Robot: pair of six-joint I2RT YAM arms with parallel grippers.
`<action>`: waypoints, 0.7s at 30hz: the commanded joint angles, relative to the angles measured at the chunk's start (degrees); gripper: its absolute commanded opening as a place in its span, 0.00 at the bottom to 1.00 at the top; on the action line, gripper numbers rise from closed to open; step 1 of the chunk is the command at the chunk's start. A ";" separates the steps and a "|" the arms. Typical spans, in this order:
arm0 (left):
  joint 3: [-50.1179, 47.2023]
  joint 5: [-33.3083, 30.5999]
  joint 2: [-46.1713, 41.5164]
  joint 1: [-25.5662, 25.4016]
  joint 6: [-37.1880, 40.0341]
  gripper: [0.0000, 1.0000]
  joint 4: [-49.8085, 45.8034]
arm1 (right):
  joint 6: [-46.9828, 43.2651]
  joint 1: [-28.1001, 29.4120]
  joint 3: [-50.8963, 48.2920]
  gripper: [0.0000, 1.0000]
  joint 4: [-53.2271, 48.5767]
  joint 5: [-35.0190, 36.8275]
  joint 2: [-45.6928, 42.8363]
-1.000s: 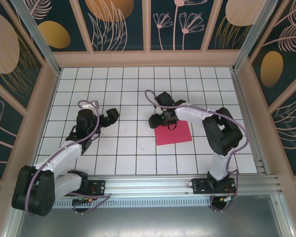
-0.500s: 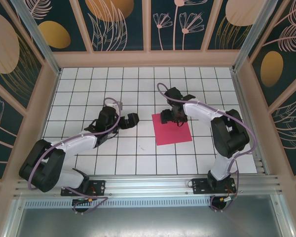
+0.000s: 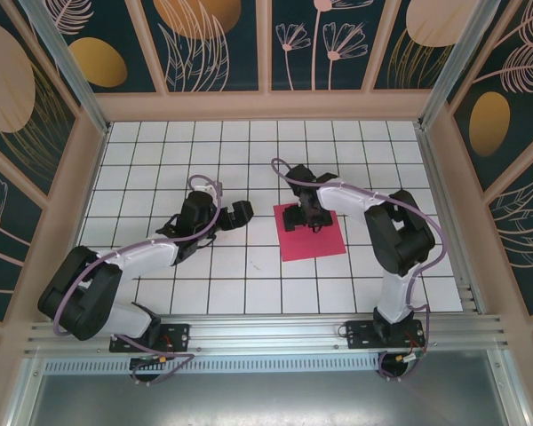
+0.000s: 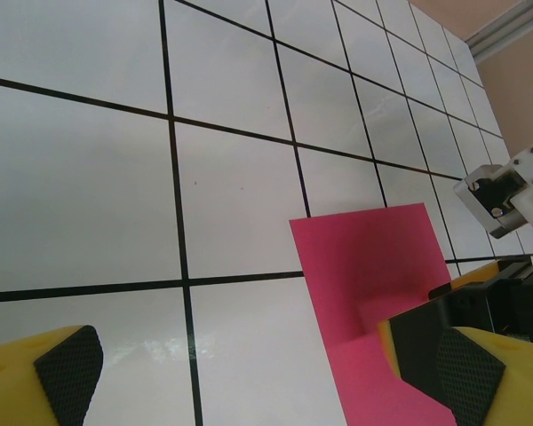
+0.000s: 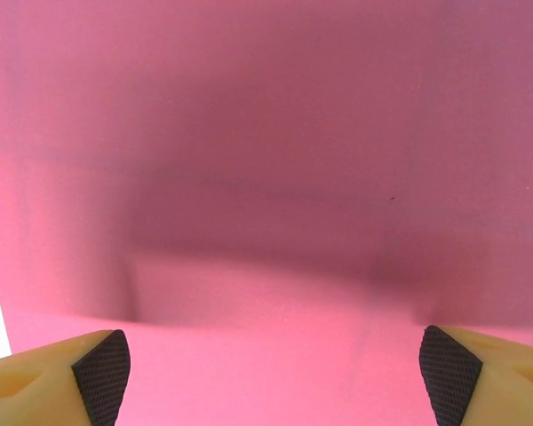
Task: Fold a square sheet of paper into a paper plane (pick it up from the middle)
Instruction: Fold the square sheet of paper in half at the center of the table.
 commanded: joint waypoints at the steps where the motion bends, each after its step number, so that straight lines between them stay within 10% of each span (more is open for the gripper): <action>1: 1.26 -0.99 -0.22 0.00 0.54 0.99 0.37 | 0.59 0.12 -0.34 0.88 -1.24 -0.12 1.73; 21: 1.88 -0.76 -0.33 0.00 0.91 0.99 -0.19 | 1.97 -0.15 -2.63 0.82 1.07 -1.32 3.31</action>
